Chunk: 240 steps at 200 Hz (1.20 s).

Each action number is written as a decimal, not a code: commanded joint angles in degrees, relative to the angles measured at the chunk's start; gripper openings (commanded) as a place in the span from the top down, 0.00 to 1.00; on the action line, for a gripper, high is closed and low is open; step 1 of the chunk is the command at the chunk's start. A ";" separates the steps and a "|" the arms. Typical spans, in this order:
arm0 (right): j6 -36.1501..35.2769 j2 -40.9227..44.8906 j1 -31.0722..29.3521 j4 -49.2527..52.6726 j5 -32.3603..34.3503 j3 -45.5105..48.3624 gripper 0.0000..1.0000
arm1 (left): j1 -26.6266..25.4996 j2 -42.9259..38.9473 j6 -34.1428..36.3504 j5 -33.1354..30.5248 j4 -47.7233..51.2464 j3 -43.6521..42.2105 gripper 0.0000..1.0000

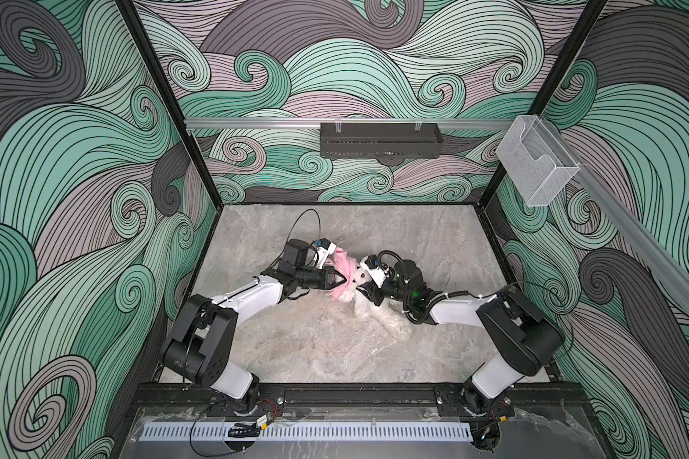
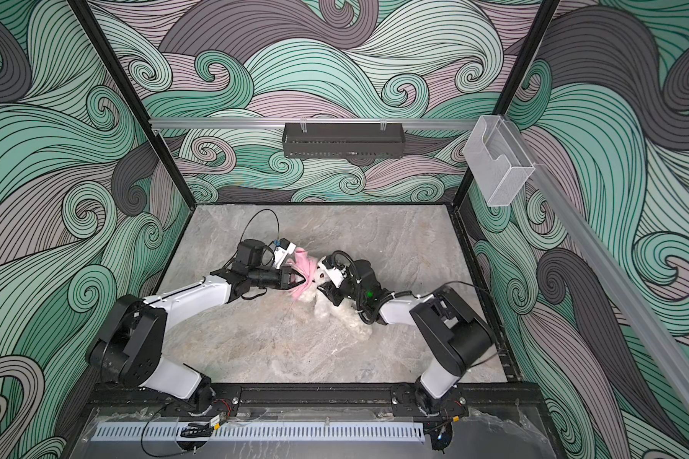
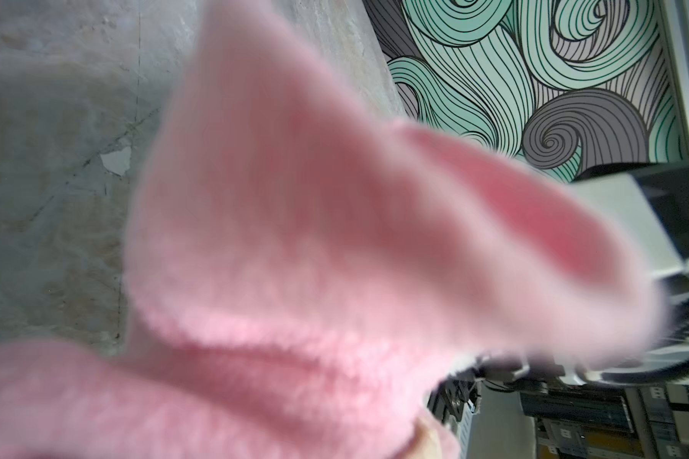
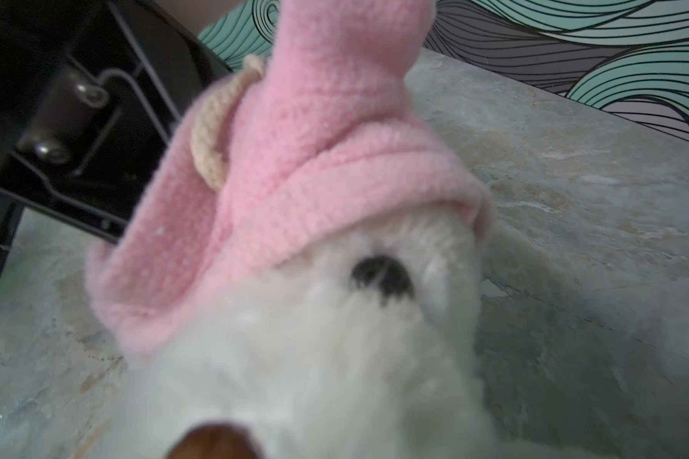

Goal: Dress the teddy bear

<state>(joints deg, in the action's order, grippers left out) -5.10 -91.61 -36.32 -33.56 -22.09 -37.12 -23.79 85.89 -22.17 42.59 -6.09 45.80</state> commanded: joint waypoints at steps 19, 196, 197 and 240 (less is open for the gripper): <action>6.03 16.62 0.49 32.13 6.02 -4.72 0.29 | -0.20 -6.52 14.44 -6.10 -10.85 -5.23 1.00; 34.27 2.12 3.27 28.77 -20.16 -23.70 0.74 | -0.75 -8.23 23.95 -5.65 -13.14 -7.84 1.00; 34.28 2.09 3.23 28.79 -20.09 -23.70 0.74 | -0.78 -8.21 23.94 -5.62 -13.15 -7.88 1.00; 34.97 -0.28 2.67 28.02 -19.09 -24.18 0.79 | -0.91 -8.28 23.68 -5.42 -13.02 -7.88 1.00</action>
<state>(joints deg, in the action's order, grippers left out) 28.47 -90.72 -33.08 -3.86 -41.21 -59.48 -24.16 78.06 0.49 35.40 -17.91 36.34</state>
